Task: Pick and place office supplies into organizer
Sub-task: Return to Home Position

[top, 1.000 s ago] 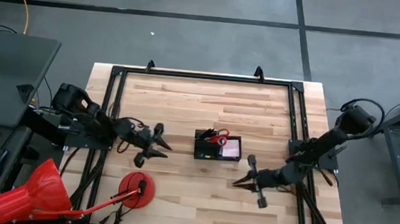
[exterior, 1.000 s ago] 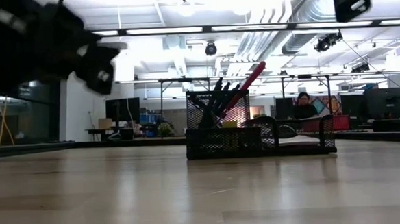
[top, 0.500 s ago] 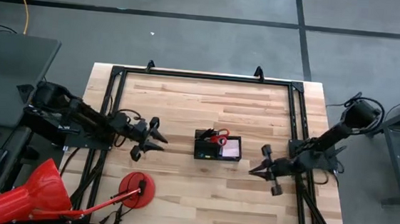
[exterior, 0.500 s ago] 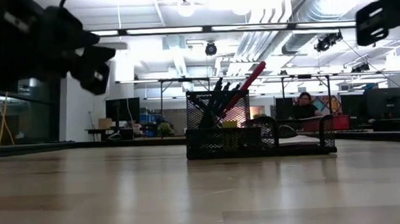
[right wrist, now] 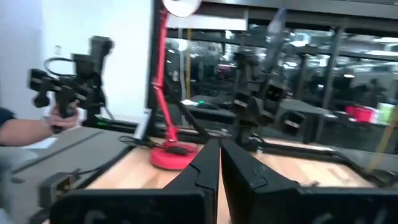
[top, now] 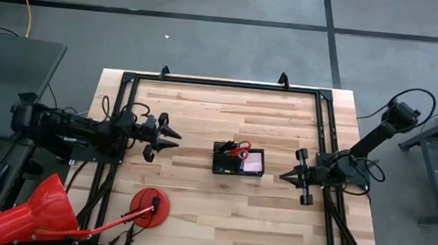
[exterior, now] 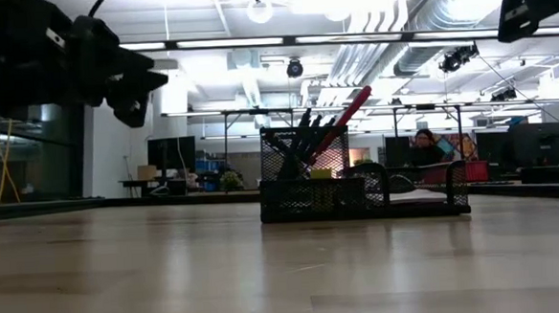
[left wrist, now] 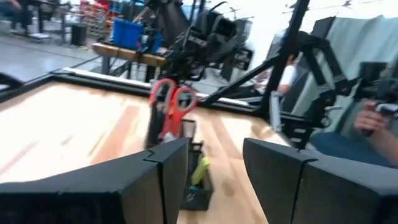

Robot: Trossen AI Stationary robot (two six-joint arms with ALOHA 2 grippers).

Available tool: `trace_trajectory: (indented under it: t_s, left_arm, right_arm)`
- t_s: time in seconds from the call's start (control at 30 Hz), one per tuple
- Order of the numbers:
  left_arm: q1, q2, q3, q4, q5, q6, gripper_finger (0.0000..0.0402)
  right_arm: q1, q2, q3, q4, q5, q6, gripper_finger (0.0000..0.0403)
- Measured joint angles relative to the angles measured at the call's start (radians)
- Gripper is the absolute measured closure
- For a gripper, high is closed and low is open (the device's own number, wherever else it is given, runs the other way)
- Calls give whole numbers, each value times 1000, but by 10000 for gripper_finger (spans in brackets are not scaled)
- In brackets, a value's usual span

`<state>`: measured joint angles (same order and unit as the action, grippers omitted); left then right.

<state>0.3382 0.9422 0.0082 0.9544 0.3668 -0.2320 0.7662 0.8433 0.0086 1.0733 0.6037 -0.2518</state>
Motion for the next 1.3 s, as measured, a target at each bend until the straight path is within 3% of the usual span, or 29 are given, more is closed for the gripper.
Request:
trace_trajectory:
  t_s: [0.17,0.43,1.3]
  left_arm:
    - [52,-88,0,-163,-12,14,257]
    - [55,-91,0,-276,-19,18,257]
    - [55,-89,1,-304,-21,18,257]
  right_arm:
    - [0,-100,0,-147,32,78,396]
    - [0,-111,0,-232,32,190,391]
    - [0,-111,-1,-291,32,192,393]
